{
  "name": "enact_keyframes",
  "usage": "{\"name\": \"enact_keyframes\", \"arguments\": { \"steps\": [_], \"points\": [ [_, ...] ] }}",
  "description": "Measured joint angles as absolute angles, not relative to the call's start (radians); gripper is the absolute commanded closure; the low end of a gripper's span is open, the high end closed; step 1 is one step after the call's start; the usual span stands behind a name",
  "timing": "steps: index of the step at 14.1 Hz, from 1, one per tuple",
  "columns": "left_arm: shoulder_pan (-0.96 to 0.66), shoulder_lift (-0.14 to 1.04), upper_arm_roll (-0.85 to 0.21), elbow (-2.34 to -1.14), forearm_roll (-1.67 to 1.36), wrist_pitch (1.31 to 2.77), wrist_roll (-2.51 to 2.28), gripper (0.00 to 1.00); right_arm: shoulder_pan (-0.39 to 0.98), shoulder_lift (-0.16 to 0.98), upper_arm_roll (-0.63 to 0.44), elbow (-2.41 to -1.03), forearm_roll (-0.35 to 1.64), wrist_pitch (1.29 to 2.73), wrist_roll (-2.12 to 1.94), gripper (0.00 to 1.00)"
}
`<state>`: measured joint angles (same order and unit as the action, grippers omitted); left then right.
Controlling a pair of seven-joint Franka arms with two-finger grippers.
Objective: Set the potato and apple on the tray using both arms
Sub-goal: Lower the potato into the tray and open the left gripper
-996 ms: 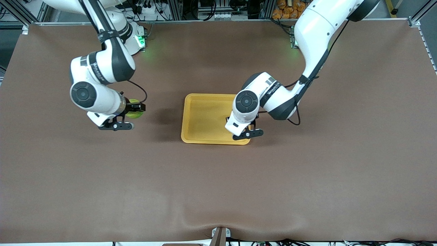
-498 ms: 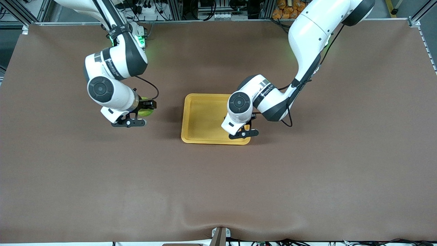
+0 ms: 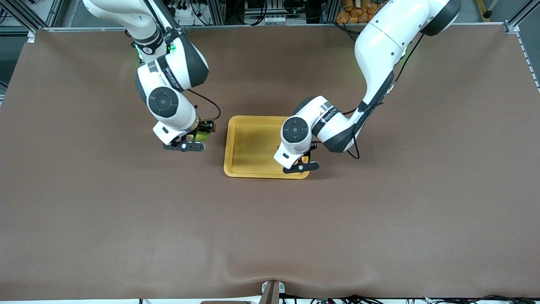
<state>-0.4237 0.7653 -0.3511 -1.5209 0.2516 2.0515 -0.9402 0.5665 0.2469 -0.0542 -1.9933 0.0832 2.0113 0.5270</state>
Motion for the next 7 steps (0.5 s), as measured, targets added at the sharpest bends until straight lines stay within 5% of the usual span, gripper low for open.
{"name": "enact_keyframes", "arguments": {
  "steps": [7],
  "points": [
    [-0.414,0.723,-0.349,-1.478,0.285,2.056,-0.943,0.00,0.651,0.330,-0.054,-1.957,0.116,2.084,0.676,1.00]
  ]
}}
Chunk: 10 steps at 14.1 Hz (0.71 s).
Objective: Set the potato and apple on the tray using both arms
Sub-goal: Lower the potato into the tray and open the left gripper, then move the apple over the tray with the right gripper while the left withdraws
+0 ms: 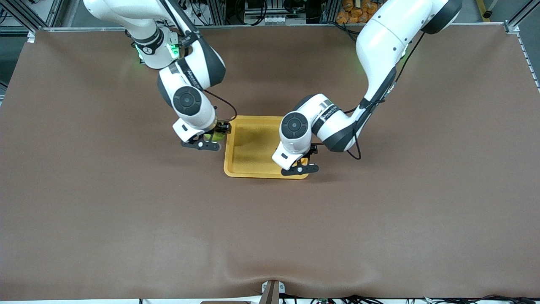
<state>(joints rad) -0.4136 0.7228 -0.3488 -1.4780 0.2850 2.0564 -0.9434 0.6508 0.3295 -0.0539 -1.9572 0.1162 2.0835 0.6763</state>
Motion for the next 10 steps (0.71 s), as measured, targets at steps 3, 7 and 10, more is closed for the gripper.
{"name": "enact_keyframes", "arguments": {
  "steps": [3,7,10],
  "points": [
    [-0.335,0.623,-0.348,-1.467,0.285,1.992,-0.933,0.00,0.688,0.392,-0.054,-1.891,0.119,2.087,0.740,1.00],
    [-0.205,0.487,-0.349,-1.468,0.285,1.896,-0.824,0.00,0.711,0.456,-0.054,-1.833,0.121,2.100,0.778,1.00],
    [-0.106,0.415,-0.349,-1.468,0.285,1.870,-0.694,0.00,0.728,0.499,-0.054,-1.823,0.125,2.152,0.801,1.00]
  ]
}}
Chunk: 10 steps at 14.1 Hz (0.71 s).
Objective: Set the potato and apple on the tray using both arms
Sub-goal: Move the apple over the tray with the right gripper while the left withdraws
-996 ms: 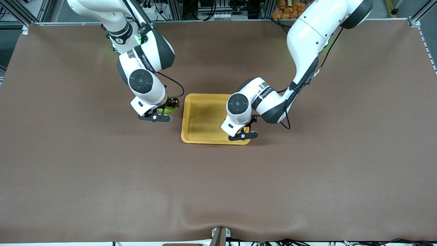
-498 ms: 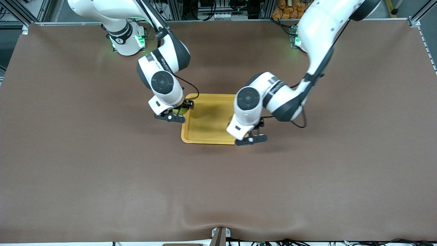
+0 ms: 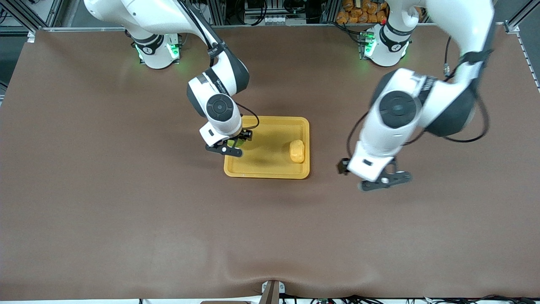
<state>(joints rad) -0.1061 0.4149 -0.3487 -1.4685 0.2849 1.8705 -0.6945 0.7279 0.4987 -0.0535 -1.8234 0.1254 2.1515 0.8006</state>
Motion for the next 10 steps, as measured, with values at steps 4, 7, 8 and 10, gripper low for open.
{"name": "enact_keyframes", "arguments": {
  "steps": [4,7,8,10],
  "points": [
    [-0.015,0.346,-0.349,-1.469,0.285,1.802,-0.609,0.00,0.740,0.541,-0.054,-1.802,0.134,2.168,0.809,1.00],
    [0.033,0.306,-0.348,-1.469,0.285,1.734,-0.446,0.00,0.740,0.567,-0.054,-1.783,0.137,2.168,0.810,0.98],
    [0.055,0.294,-0.349,-1.469,0.285,1.711,-0.390,0.00,0.740,0.576,-0.054,-1.776,0.138,2.168,0.811,0.76],
    [0.102,0.276,-0.349,-1.469,0.281,1.679,-0.279,0.00,0.740,0.591,-0.054,-1.766,0.138,2.168,0.811,0.22]
  ]
}}
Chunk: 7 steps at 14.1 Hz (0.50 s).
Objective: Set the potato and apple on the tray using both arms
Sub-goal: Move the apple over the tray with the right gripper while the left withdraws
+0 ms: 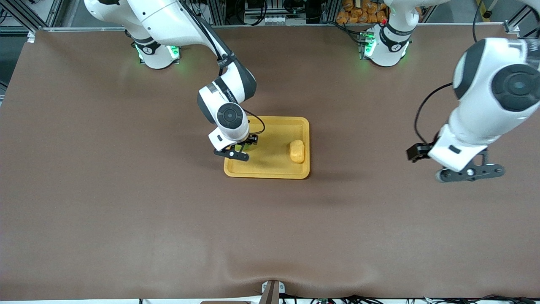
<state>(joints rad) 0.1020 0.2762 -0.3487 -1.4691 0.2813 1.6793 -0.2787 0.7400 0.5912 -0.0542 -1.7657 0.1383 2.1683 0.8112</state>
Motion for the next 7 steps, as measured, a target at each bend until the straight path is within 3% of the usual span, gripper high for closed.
{"name": "enact_keyframes", "arguments": {
  "steps": [1,7],
  "points": [
    [0.123,0.270,-0.349,-1.469,0.272,1.667,-0.235,0.00,0.740,0.595,-0.054,-1.763,0.139,2.168,0.811,0.00],
    [0.223,0.228,-0.348,-1.470,0.201,1.646,-0.155,0.00,0.740,0.600,-0.057,-1.748,0.142,2.167,0.815,0.00]
  ]
}}
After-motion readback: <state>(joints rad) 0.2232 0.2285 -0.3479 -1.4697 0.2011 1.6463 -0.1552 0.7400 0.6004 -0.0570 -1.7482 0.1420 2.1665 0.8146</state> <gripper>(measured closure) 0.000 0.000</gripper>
